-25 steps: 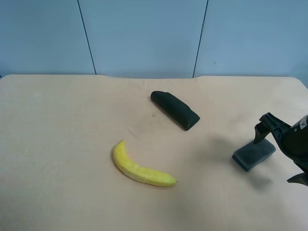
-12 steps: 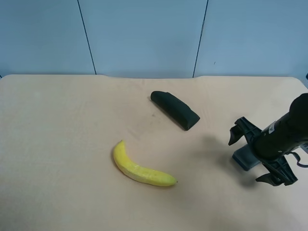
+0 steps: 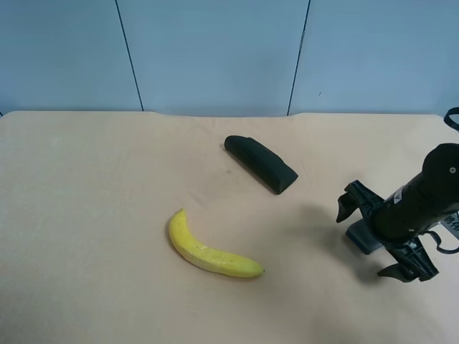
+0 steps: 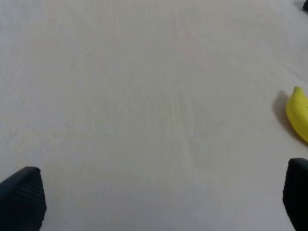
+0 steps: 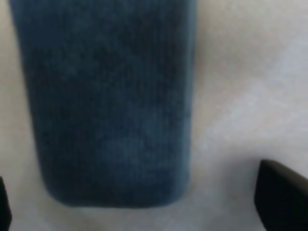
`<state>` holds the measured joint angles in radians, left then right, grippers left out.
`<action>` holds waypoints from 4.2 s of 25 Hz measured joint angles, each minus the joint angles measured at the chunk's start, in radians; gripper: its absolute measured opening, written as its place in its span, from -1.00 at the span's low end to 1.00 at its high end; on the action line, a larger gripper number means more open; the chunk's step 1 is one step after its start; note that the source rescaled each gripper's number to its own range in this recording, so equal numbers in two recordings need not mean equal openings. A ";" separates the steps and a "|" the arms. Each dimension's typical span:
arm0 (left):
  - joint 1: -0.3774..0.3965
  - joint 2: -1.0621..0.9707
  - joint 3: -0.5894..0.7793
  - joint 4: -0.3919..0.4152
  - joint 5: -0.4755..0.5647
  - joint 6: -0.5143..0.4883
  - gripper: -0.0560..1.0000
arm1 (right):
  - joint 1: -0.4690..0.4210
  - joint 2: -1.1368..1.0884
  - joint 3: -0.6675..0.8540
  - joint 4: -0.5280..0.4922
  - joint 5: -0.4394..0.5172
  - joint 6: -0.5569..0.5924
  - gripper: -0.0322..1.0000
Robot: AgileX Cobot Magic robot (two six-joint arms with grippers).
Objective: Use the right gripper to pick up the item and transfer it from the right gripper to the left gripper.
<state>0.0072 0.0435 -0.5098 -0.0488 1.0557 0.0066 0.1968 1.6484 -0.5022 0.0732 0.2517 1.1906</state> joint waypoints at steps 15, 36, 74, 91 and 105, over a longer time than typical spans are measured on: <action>0.000 0.000 0.000 0.000 0.000 0.000 1.00 | 0.006 0.023 -0.002 -0.026 -0.001 0.008 0.99; 0.000 0.000 0.000 0.000 0.000 0.000 1.00 | 0.034 -0.013 -0.002 -0.035 -0.015 0.006 0.99; 0.000 0.000 0.000 0.000 0.000 0.000 1.00 | 0.034 -0.045 -0.002 -0.403 0.053 0.258 0.99; 0.000 0.000 0.000 0.000 0.000 0.000 1.00 | 0.034 -0.004 -0.002 -0.436 -0.023 0.260 -0.63; 0.000 0.000 0.000 0.000 0.000 0.000 1.00 | 0.034 -0.043 -0.001 -0.437 -0.022 0.220 -0.70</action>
<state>0.0072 0.0435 -0.5098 -0.0488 1.0557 0.0066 0.2305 1.6050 -0.5033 -0.3635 0.2298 1.4103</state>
